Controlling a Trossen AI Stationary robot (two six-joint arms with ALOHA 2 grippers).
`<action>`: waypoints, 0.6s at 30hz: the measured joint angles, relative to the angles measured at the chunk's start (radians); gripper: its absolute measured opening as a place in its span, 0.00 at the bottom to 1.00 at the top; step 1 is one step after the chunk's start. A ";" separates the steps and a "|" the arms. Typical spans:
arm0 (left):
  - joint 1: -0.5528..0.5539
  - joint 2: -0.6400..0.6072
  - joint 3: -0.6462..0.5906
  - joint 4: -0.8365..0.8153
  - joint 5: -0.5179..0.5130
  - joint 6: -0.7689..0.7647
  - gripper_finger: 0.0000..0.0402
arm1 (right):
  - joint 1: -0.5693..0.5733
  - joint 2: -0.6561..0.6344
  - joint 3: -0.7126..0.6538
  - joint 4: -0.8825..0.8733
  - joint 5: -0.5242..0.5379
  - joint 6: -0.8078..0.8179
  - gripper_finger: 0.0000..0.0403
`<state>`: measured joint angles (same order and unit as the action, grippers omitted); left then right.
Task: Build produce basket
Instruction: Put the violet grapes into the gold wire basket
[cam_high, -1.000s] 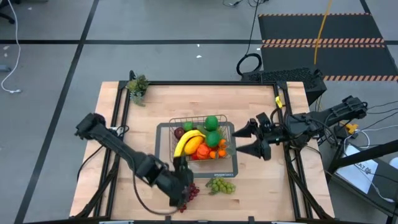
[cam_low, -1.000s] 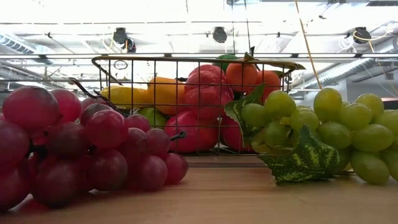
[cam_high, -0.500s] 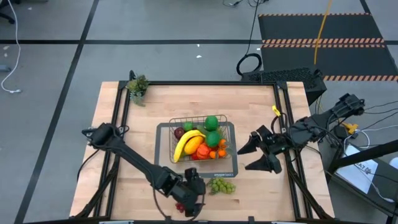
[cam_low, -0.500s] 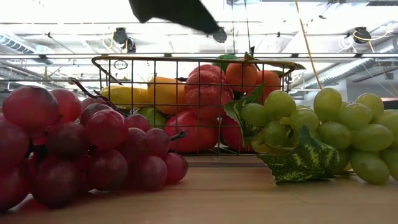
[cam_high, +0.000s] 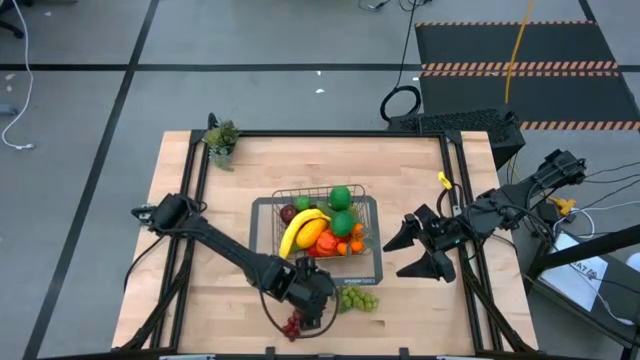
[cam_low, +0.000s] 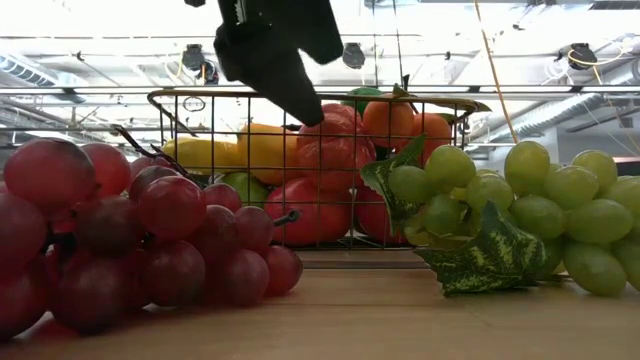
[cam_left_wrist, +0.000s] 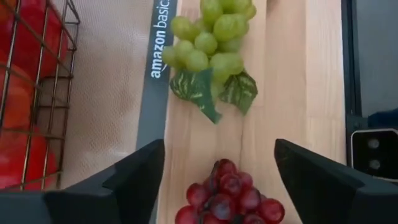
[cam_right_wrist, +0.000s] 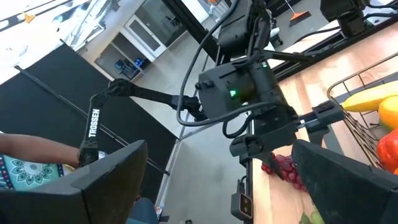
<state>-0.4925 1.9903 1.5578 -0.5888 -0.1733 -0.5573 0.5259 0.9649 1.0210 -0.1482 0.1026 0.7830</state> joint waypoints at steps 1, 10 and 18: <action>0.003 0.000 0.000 0.000 0.002 0.016 0.73 | 0.000 0.000 0.000 0.000 0.000 0.002 0.97; 0.024 0.029 0.000 0.021 0.093 0.114 0.57 | 0.000 0.000 0.000 0.000 0.001 0.000 0.97; 0.033 0.073 -0.002 0.033 0.117 0.091 0.54 | 0.000 0.000 0.000 -0.008 0.003 -0.009 0.97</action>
<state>-0.4595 2.0632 1.5558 -0.5555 -0.0563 -0.4668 0.5259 0.9649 1.0210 -0.1564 0.1058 0.7737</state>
